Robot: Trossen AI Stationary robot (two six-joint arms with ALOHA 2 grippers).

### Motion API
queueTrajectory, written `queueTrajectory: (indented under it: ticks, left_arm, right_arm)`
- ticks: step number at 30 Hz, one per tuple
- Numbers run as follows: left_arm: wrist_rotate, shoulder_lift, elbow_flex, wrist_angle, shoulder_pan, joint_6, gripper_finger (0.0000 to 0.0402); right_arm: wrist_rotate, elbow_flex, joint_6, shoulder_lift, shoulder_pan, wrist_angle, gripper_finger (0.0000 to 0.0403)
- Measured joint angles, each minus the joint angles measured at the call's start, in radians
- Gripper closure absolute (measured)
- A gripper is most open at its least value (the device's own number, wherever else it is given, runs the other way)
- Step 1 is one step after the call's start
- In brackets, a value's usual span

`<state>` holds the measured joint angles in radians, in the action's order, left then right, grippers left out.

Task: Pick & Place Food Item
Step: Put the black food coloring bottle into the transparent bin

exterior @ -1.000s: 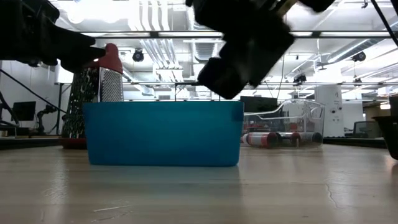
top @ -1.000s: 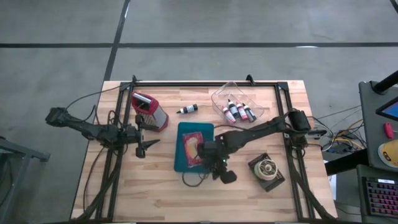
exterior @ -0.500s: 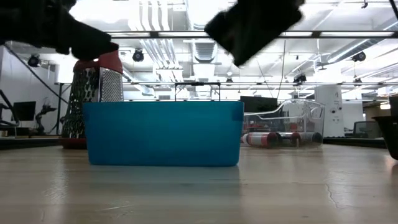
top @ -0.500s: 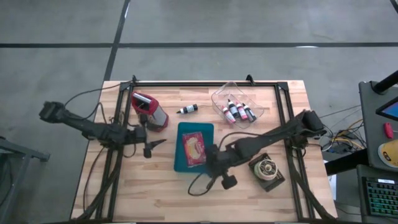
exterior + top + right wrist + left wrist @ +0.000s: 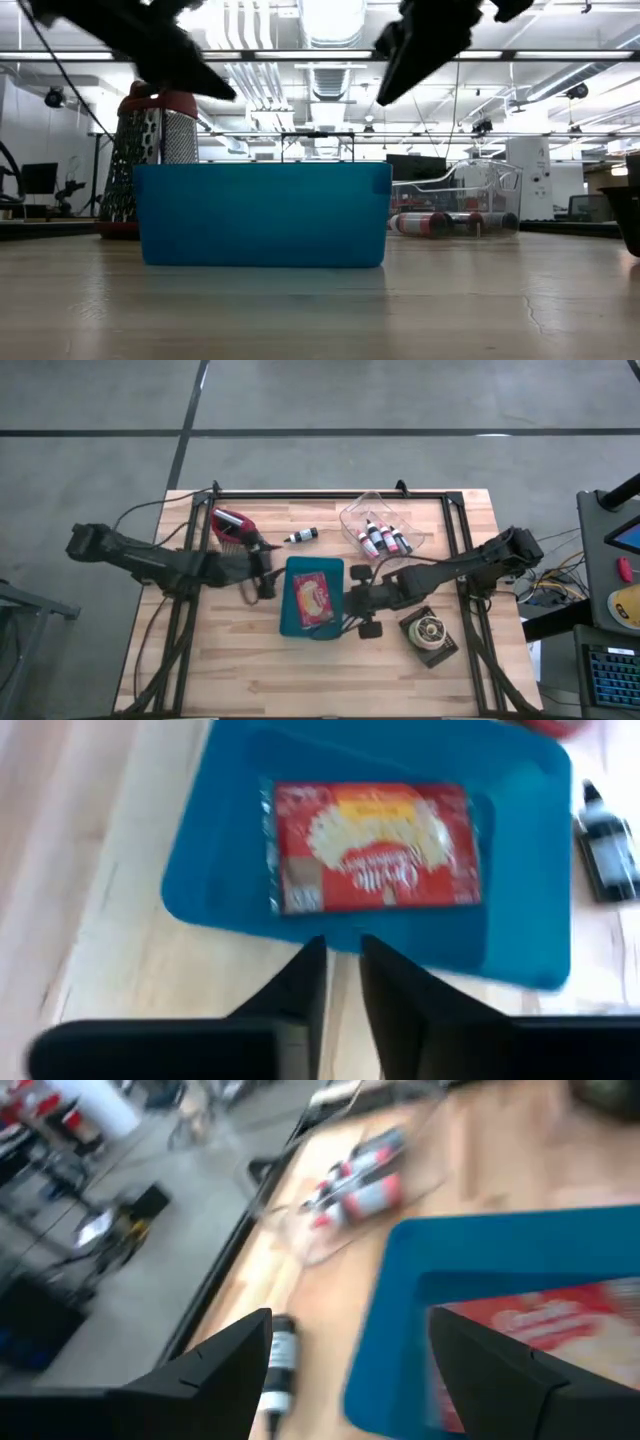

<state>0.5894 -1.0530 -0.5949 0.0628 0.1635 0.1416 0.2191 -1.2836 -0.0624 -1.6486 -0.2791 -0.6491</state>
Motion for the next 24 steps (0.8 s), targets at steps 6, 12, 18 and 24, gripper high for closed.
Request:
queueTrajectory:
  ticks: [6, 12, 18, 24]
  left_arm:
    - [-0.019, -0.182, -0.191, 0.159, -0.138, 0.063, 0.0126]
    - [-0.170, -0.304, -0.312, 0.186, -0.282, 0.157, 0.0126]
    - [-0.326, -0.400, -0.445, 0.300, -0.426, 0.192, 0.0126]
    - [-0.507, -0.534, -0.624, 0.524, -0.541, 0.192, 0.0126]
  right_arm:
    - [0.099, 0.105, -0.093, 0.085, -0.022, -0.004, 0.0258]
    - [0.201, 0.203, -0.155, 0.177, -0.062, 0.030, 0.0192]
    - [0.308, 0.324, -0.159, 0.301, -0.109, 0.129, 0.0161]
    - [0.361, 0.428, -0.127, 0.430, -0.118, 0.234, 0.0132]
